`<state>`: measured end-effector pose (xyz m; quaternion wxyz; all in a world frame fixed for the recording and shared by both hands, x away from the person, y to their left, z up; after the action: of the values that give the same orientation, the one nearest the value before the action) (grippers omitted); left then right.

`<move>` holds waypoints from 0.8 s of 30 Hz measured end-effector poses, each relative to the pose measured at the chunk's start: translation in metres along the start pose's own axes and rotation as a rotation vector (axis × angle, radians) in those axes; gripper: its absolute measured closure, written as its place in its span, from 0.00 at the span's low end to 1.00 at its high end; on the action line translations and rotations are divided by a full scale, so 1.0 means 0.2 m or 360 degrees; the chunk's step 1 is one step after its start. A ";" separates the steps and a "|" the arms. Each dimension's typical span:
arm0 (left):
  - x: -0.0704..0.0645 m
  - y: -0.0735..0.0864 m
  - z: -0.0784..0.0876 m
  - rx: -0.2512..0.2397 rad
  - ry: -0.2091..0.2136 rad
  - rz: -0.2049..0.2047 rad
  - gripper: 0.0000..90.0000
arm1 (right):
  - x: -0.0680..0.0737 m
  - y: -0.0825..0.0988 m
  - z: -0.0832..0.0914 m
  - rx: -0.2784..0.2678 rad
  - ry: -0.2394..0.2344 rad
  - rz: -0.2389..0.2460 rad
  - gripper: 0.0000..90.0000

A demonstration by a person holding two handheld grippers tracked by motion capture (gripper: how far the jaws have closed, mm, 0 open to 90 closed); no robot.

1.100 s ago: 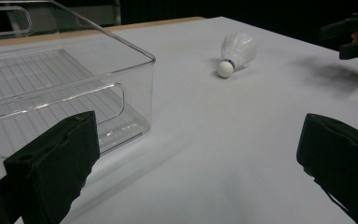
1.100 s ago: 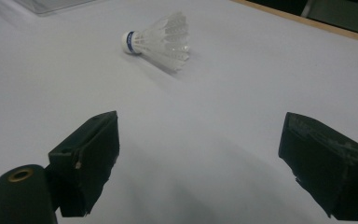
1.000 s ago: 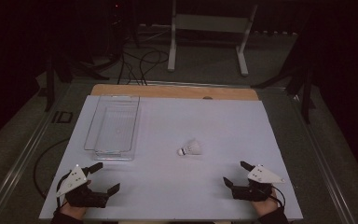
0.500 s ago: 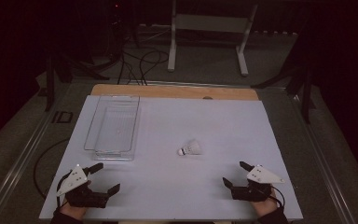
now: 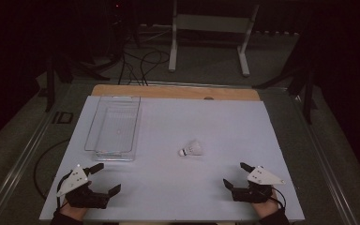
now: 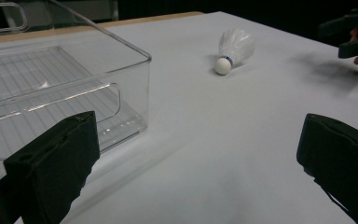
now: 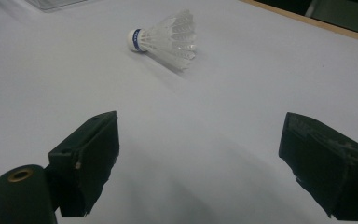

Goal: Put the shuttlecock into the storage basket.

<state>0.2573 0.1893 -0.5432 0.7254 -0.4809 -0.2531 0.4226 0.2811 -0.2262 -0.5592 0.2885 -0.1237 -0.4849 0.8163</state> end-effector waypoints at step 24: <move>-0.02 -0.15 0.05 0.0174 0.0028 -0.0086 0.00 | 0.01 0.00 -0.01 0.0013 -0.0009 -0.0010 0.14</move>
<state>0.2576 0.1858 -0.5118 0.7639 -0.4373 -0.2361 0.4116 0.2807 -0.2233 -0.5607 0.2903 -0.1186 -0.4829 0.8176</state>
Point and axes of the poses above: each handheld gripper's, and its own axes: z roughly backward along the jaws, y roughly out of its underside, x roughly to its left, the point moved 9 cm from there along -z, roughly forward along the jaws, and after that the axes turned 15 degrees about -y, right-handed, at the moved point
